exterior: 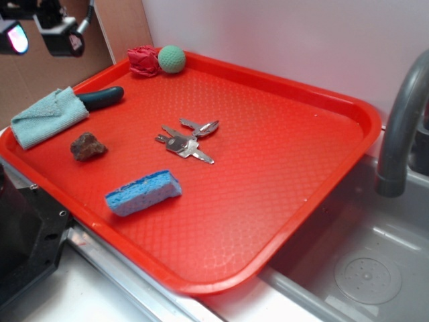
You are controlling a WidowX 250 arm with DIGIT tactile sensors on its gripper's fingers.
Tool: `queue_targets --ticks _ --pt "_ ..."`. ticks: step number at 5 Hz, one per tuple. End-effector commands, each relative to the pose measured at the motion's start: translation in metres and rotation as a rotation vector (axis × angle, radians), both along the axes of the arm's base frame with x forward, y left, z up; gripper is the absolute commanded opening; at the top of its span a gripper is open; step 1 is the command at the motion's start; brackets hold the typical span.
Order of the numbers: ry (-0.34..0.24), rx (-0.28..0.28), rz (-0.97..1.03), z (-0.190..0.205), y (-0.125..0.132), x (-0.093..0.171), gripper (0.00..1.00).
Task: Grab the blue cloth.
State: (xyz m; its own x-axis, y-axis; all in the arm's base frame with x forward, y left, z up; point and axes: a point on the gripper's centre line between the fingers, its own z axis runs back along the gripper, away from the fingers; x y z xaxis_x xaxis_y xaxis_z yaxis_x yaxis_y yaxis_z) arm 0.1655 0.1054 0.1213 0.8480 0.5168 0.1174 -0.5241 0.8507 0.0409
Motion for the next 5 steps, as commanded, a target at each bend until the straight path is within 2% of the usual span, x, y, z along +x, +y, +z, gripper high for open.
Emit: queue_targets --ticks 1,2,3,5 --pt "-0.019 0.093 -0.163 -0.044 0.035 0.001 1.0" --pt "0.0 0.075 -0.328 -0.064 0.044 0.002 1.0" --pt "0.03 0.083 -0.42 -0.072 0.048 0.011 1.0" --pt "0.111 0.112 -0.464 -0.09 0.05 0.017 1.0"
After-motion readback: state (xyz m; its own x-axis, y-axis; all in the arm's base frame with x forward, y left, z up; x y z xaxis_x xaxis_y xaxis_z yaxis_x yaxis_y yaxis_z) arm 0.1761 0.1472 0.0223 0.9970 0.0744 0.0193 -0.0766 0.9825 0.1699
